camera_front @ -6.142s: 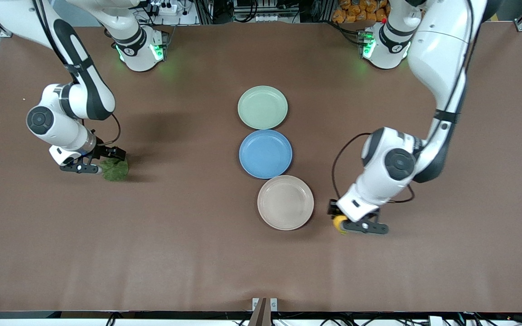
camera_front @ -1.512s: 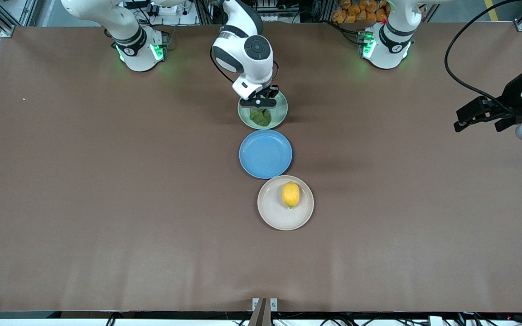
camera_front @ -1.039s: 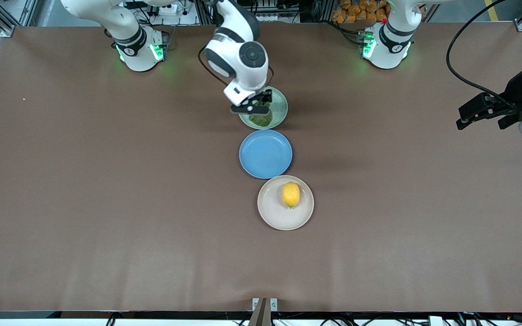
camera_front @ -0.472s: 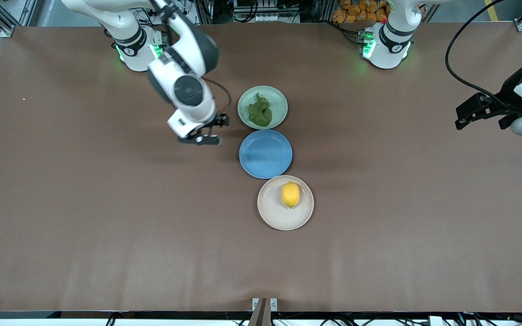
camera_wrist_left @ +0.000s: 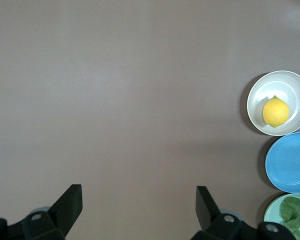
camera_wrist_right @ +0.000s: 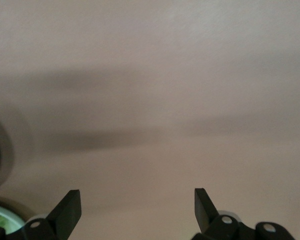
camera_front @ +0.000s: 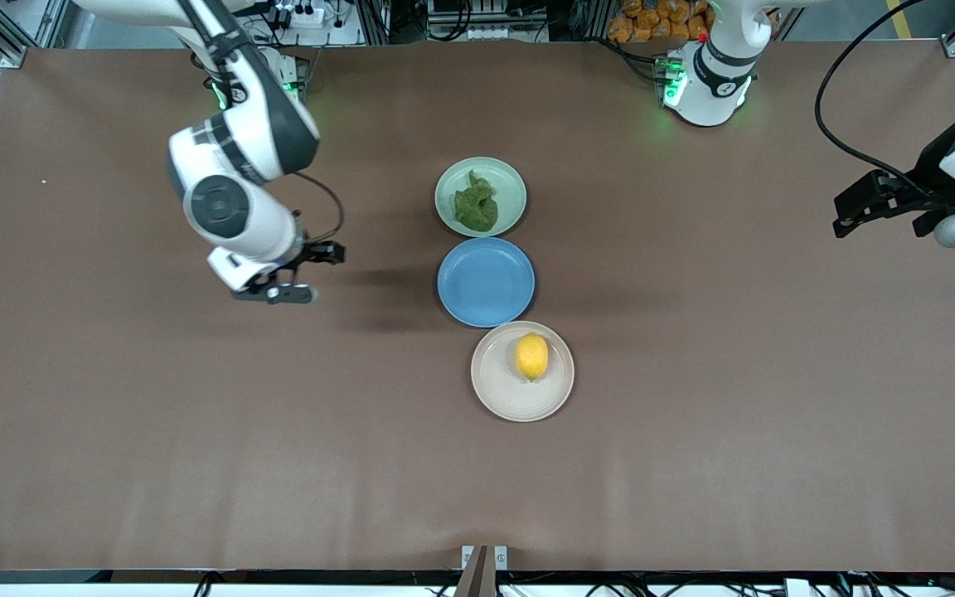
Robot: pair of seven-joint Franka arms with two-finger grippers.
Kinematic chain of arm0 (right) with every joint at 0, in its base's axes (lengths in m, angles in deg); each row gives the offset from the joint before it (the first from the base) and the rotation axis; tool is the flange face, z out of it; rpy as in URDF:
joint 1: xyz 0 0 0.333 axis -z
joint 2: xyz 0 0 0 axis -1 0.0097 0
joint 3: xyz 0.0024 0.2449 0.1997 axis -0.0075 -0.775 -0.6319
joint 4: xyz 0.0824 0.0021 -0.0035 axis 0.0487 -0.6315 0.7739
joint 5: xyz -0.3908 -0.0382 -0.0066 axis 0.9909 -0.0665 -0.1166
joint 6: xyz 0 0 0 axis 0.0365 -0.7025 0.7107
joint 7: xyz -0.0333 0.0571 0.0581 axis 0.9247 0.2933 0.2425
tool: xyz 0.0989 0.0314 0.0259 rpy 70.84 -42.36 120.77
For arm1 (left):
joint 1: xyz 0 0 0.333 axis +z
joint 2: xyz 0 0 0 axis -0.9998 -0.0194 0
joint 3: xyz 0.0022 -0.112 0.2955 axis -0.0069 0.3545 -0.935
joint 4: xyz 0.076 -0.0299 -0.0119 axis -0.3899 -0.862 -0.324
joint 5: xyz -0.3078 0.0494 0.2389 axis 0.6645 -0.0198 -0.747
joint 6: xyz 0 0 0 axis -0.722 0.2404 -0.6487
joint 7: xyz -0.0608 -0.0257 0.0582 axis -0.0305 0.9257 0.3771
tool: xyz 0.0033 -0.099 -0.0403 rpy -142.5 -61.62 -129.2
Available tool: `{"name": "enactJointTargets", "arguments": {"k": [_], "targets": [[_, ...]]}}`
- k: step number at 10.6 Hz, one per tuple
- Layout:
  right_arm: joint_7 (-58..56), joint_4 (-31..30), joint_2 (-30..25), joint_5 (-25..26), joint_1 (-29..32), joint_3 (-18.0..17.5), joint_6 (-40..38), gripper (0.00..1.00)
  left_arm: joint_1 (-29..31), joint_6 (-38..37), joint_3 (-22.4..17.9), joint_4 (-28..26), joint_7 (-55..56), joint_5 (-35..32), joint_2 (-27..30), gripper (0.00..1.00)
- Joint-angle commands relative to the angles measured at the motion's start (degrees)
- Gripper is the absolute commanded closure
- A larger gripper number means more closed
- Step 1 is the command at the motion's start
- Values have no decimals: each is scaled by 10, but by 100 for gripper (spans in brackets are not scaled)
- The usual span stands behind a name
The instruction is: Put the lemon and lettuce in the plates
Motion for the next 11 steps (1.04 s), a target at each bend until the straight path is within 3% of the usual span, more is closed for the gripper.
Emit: {"name": "enactJointTargets", "arguments": {"k": [1,4,8,11], "targets": [[-81,-1,-30,1,10,49,-5,0,3,0,4,-9,-12,-11,10,0],[-134,24,-42,2,14,125,-6,0,5,0,3,-9,-17,-11,9,0],[-136,68,-49,4,13,152,-7,0,2,0,3,-6,-17,-11,9,0],[-153,114,-57,8,11,170,-54,0,2,0,3,-5,-17,-11,9,0]]}}
